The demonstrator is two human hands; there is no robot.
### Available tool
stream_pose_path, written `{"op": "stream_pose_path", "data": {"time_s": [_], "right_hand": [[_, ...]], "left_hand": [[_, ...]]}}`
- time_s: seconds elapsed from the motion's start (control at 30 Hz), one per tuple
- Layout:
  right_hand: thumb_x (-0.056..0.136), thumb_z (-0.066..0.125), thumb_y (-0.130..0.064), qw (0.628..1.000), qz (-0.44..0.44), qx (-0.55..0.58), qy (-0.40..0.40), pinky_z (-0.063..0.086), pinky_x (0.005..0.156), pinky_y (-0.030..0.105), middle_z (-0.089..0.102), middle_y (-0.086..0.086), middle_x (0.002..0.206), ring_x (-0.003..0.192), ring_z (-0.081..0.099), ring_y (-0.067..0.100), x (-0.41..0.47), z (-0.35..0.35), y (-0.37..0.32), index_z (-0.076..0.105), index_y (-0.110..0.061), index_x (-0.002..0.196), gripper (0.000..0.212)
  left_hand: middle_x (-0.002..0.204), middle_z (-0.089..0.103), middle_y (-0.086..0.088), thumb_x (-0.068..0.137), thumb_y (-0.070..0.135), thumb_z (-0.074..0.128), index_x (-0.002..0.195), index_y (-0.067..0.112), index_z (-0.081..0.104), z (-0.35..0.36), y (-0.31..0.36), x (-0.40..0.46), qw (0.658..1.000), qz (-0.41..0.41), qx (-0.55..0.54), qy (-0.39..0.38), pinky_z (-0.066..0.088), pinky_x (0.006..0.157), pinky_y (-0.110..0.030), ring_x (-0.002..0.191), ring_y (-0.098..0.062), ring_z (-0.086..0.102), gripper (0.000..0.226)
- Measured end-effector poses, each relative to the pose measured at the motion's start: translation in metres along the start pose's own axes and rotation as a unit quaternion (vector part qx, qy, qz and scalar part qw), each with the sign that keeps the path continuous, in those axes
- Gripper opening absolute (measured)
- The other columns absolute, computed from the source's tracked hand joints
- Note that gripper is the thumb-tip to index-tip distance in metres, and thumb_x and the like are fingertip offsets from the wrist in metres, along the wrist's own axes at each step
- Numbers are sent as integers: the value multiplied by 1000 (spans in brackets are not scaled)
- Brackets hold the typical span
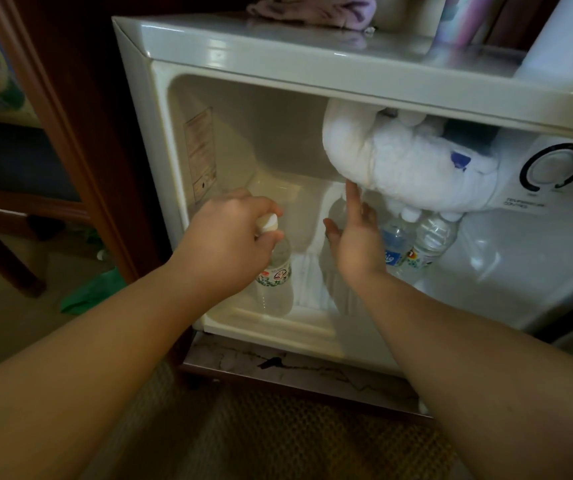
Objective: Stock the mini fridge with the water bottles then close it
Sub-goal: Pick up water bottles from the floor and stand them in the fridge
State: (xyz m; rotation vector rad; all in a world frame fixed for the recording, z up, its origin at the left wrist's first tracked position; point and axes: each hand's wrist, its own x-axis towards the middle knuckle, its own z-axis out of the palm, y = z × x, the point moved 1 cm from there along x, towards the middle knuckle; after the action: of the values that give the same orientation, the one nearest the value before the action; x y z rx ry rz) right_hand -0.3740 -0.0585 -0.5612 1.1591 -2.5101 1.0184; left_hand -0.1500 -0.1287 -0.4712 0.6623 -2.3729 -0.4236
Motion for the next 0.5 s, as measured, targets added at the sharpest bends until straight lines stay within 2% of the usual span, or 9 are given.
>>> {"op": "stream_pose_path", "data": {"time_s": [0.1,0.2,0.27,0.37,0.43,0.5], "right_hand": [[101,62,-22,999,-40,-6,17,57,88,44,42,30,144,99,65,40,-11,2,1,1,-53,157,89],[104,56,-19,998,-58,-22,32,54,88,40,46,28,133,93,60,35,-19,-2,6,17,-52,157,74],[106,51,-21,998,-45,-42,28,56,87,44,43,30,135,101,60,42,-18,-4,12,29,-48,155,61],[107,50,-24,997,-15,-70,9,53,94,47,37,32,143,119,55,47,-13,-8,17,40,-42,153,51],[105,52,-25,998,-18,-66,7,51,98,45,34,31,146,123,53,47,-13,-10,16,44,-39,152,49],[105,52,-19,999,-8,-46,-7,48,106,46,23,33,154,134,45,49,-16,-9,14,41,-41,153,54]], "left_hand": [[97,66,4,89,34,75,119,28,74,3,2,2,1000,-5,-2,6,55,80,-36,82,-16,63,31],[94,65,6,89,33,75,119,27,74,6,4,6,1000,-6,-3,13,55,79,-33,77,-12,63,30],[93,63,6,89,33,75,119,28,74,9,6,13,1000,-2,4,11,54,79,-32,78,-13,61,30],[89,59,8,88,32,76,117,27,74,14,10,24,1000,10,15,12,50,79,-31,81,-17,59,30],[87,56,8,87,31,76,116,26,75,16,13,29,1000,14,20,19,49,79,-31,84,-21,61,30],[86,56,7,87,30,76,116,24,75,18,15,32,999,18,20,24,48,78,-30,83,-21,60,30]]}}
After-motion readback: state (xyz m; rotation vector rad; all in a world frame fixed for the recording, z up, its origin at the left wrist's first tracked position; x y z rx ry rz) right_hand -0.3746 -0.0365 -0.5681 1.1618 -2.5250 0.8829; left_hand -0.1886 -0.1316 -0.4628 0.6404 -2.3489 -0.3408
